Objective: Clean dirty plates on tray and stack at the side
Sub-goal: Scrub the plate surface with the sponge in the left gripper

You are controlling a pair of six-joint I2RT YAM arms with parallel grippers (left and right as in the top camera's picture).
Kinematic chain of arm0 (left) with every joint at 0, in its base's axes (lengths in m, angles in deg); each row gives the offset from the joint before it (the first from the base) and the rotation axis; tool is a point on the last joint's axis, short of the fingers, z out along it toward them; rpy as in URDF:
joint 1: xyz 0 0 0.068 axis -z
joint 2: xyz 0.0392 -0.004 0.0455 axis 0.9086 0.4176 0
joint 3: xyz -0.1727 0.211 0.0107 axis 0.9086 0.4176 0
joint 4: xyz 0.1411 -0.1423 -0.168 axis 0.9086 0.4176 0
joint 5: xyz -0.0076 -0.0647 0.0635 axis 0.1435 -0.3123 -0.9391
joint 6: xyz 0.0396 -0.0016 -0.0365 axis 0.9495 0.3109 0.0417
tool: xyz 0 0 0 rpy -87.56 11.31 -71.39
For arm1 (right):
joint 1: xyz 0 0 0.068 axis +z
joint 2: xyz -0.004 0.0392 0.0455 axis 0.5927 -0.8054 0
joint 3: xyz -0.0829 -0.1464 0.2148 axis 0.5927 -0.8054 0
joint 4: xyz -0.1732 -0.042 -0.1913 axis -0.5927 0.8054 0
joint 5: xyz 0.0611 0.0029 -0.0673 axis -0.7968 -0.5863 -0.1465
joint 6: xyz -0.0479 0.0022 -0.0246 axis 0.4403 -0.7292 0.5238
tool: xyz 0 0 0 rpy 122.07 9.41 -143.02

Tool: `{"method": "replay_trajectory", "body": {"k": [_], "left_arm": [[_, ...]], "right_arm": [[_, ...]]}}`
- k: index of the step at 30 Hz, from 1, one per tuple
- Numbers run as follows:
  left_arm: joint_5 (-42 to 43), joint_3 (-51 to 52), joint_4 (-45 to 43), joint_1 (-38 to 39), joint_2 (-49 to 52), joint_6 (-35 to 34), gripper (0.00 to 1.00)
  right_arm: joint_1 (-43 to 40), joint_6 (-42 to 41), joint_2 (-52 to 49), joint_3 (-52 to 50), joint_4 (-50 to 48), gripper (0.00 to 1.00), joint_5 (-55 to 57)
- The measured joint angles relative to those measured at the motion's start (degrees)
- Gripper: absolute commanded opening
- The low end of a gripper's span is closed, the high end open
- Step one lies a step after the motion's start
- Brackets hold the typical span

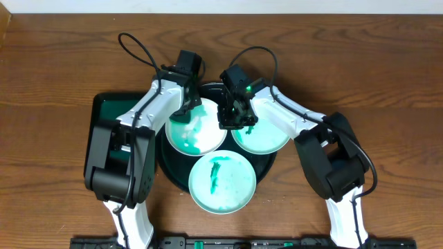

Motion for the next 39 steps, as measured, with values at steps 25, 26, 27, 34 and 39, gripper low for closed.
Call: {"method": "replay_trajectory", "body": {"k": [25, 26, 27, 34, 39], "left_arm": [[3.61, -3.17, 16.79, 0.17, -1.31, -7.02, 0.07], [3.48, -2.27, 16.68, 0.48, -1.33, -8.02, 0.07], [3.50, -1.03, 16.55, 1.03, -1.33, -9.31, 0.07], [3.04, 3.48, 11.98, 4.20, -1.81, -10.62, 0.07], [8.57, 4.13, 7.21, 4.85, -2.49, -2.43, 0.07]], "right_arm": [[0.00, -0.15, 0.00, 0.00, -0.50, 0.01, 0.07], [0.00, -0.15, 0.00, 0.00, -0.50, 0.01, 0.07], [0.00, -0.15, 0.00, 0.00, -0.50, 0.01, 0.07], [0.04, -0.13, 0.00, 0.00, -0.90, 0.01, 0.26], [0.09, -0.13, 0.00, 0.04, -0.87, 0.01, 0.72]]}}
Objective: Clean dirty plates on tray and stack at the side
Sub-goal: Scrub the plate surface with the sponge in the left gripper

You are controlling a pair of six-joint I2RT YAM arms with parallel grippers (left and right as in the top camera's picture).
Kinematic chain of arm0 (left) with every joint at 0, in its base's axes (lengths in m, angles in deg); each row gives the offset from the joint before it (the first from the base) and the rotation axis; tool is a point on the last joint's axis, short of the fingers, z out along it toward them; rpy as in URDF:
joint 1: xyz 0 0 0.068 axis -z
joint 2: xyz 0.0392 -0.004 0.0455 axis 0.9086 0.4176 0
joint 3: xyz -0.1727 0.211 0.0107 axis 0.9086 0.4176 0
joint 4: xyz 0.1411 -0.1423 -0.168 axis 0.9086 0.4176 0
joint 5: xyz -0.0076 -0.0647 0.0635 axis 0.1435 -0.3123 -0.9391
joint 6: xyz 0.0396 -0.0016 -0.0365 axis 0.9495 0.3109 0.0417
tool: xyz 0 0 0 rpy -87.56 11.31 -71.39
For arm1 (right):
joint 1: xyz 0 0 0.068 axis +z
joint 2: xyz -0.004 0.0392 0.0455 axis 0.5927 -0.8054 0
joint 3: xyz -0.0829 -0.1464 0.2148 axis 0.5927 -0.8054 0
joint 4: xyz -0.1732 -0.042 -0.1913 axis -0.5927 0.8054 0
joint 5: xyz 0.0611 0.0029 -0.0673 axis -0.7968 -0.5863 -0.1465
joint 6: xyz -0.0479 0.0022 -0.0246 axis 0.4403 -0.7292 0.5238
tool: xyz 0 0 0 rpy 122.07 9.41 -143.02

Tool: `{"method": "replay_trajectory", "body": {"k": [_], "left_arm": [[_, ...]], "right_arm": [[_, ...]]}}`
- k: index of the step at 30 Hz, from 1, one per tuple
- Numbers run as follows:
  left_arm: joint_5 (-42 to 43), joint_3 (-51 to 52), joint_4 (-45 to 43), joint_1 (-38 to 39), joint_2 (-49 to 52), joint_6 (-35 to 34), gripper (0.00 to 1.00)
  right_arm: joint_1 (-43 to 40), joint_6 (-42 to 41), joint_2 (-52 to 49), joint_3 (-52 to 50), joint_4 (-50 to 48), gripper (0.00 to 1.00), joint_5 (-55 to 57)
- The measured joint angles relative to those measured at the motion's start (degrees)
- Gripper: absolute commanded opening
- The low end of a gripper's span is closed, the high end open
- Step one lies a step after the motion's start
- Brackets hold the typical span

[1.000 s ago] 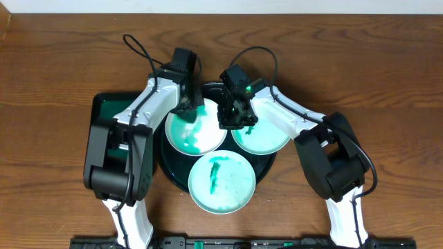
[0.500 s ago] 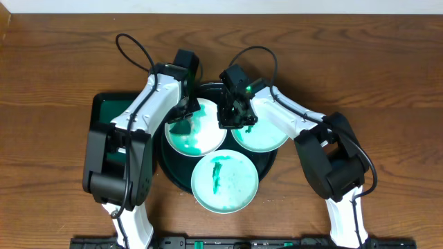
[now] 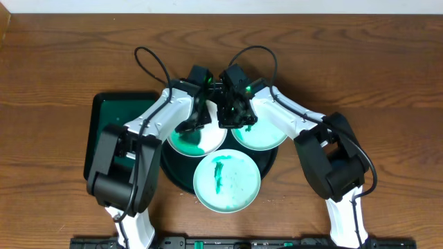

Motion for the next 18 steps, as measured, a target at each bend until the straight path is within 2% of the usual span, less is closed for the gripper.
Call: {"method": "replay_trajectory", "body": {"k": [5, 12, 18], "left_arm": [[4.22, -0.59, -1.03, 0.00, -0.46, 2.43, 0.07], [-1.60, -2.16, 4.81, -4.22, -5.90, -3.45, 0.07], [-2.97, -2.38, 5.42, -5.55, -6.21, -6.32, 0.07]], "right_arm": [[0.02, 0.00, 0.00, 0.02, 0.02, 0.01, 0.11], [0.00, 0.00, 0.00, 0.02, 0.02, 0.01, 0.13], [0.00, 0.00, 0.00, 0.02, 0.02, 0.01, 0.13]]}}
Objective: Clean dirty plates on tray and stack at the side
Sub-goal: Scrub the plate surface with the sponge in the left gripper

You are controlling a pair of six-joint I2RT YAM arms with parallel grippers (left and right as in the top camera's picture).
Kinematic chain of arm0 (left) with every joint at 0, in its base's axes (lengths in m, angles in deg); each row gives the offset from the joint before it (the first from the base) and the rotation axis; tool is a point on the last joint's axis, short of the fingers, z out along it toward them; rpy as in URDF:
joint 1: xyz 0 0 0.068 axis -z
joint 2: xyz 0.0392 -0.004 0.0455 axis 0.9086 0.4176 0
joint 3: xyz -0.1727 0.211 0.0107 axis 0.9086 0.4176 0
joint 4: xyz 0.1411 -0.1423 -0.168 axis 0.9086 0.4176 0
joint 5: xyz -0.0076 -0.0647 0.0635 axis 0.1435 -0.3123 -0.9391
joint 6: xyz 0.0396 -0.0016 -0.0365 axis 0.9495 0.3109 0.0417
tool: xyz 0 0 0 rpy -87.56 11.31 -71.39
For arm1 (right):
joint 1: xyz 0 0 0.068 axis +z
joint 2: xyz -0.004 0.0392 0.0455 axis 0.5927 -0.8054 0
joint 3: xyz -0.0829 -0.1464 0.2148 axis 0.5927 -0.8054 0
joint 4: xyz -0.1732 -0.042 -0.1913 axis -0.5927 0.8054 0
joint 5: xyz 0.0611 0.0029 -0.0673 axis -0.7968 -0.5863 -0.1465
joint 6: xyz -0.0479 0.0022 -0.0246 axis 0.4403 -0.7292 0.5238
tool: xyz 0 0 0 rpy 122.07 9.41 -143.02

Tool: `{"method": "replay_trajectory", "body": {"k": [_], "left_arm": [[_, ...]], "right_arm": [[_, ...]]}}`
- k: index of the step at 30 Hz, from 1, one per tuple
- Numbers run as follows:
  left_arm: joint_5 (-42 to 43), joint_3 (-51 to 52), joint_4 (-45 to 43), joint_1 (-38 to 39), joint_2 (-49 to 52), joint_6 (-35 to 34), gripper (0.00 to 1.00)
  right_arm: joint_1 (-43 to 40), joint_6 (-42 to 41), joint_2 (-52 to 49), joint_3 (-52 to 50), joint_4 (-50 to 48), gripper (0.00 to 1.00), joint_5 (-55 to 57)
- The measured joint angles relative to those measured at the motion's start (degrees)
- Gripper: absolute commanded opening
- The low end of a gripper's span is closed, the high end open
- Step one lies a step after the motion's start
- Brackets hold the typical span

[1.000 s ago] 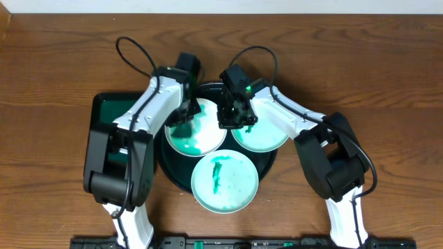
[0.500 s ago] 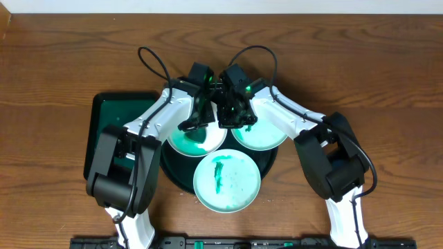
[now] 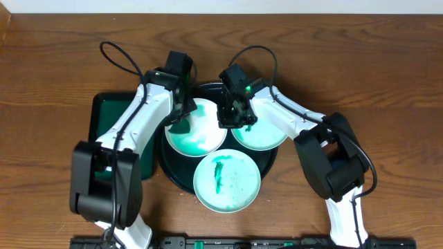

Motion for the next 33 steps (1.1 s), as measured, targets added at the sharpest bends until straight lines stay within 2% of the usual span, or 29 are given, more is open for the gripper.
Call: {"method": "replay_trajectory", "body": {"k": [10, 16, 20, 22, 26, 27, 33], "left_arm": [[6.56, 2.29, -1.60, 2.60, 6.43, -2.08, 0.07], [17.14, 2.58, -11.13, 1.88, 6.54, 3.76, 0.07], [20.31, 1.99, -9.53, 0.52, 6.64, 5.88, 0.07], [18.56, 0.94, -5.95, -0.20, 6.56, 4.85, 0.07], [8.00, 0.50, 1.88, -0.28, 5.42, 0.83, 0.07], [4.63, 0.50, 2.23, -0.28, 5.40, -0.24, 0.07], [1.27, 2.97, -1.09, 1.57, 5.49, -3.04, 0.08]], "right_arm": [[0.02, 0.02, 0.00, 0.04, -0.20, 0.01, -0.02], [-0.09, 0.02, 0.02, 0.09, -0.07, 0.01, 0.70], [-0.09, 0.07, 0.02, 0.09, -0.07, 0.01, 0.70], [-0.09, 0.09, 0.02, 0.11, -0.07, 0.01, 0.70], [-0.09, 0.17, 0.02, 0.11, -0.09, 0.01, 0.70], [-0.09, 0.17, 0.02, 0.11, -0.09, 0.01, 0.70], [-0.09, 0.17, 0.02, 0.11, -0.11, 0.01, 0.70]]}}
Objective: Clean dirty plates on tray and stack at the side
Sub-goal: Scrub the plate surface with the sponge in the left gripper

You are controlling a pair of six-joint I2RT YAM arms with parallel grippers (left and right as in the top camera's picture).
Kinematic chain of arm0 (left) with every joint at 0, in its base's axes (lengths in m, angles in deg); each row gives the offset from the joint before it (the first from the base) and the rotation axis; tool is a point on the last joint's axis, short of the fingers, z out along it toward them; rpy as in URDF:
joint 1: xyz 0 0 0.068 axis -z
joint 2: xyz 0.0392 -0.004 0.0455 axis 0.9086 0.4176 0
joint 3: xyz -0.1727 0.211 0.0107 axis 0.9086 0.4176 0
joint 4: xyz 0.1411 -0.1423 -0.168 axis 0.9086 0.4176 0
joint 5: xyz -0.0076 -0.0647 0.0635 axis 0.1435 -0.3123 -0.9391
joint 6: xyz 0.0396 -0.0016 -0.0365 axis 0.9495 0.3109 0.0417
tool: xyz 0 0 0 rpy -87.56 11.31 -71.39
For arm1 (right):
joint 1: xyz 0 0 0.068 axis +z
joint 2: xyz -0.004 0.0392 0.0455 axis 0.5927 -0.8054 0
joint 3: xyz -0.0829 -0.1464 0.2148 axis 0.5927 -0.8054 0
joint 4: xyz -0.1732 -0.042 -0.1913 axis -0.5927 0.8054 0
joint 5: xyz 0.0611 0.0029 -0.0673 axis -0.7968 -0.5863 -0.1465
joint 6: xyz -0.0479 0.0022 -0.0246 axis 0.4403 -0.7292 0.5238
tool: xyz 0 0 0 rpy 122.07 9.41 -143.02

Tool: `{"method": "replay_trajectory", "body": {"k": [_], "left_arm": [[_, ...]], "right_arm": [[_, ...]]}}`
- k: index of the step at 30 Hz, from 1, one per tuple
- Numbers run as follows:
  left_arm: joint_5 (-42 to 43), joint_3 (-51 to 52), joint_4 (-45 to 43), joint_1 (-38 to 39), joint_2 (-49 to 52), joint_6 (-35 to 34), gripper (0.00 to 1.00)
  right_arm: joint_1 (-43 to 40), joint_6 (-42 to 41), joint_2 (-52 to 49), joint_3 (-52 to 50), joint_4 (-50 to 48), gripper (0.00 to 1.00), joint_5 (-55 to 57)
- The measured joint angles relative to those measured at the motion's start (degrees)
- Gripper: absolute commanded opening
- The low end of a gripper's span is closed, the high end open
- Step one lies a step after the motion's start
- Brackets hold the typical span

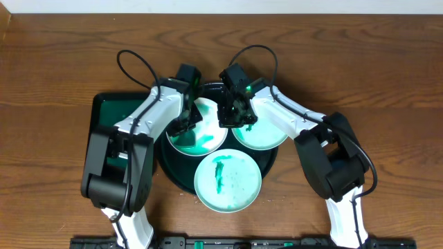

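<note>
Three white plates smeared with green sit on a round black tray (174, 174): a left plate (206, 138), a right plate (266, 138) and a front plate (227, 181). My left gripper (184, 126) is low over the left part of the left plate, its fingers hidden under the wrist. My right gripper (232, 122) hangs at the seam between the left and right plates, fingers pointing down. Whatever either gripper holds is hidden from above.
A dark green rectangular tray (107, 111) lies on the wooden table to the left of the round tray, partly under my left arm. Cables loop behind both wrists. Both arm bases stand at the table's front edge.
My left gripper has moved from the left plate's upper left rim down and inward over the plate. The green smear there now sits lower and more central. My right gripper has held still.
My left gripper stood at the left plate's top edge, then over its middle, then at its upper left rim, and now over its left part. The green smear on that plate shifted each time. My right gripper stayed between the two back plates throughout.
</note>
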Motion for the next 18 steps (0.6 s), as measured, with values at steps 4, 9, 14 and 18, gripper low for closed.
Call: {"method": "replay_trajectory", "body": {"k": [4, 9, 14, 18], "left_arm": [[4.61, 0.76, -3.15, -0.42, 0.02, 3.74, 0.07], [18.23, 0.98, -11.23, -0.92, 0.13, 13.07, 0.07], [21.11, -3.02, -6.73, -3.39, 0.39, 15.30, 0.07], [18.56, -8.13, -0.13, -7.67, -1.95, 15.34, 0.07]], "right_arm": [[0.00, 0.00, 0.00, 0.00, 0.00, 0.01, 0.00], [0.00, 0.00, 0.00, 0.00, 0.04, 0.01, 0.00], [0.00, 0.02, 0.00, 0.00, 0.07, 0.01, 0.00], [0.00, 0.04, 0.00, 0.02, 0.09, 0.01, 0.00]]}}
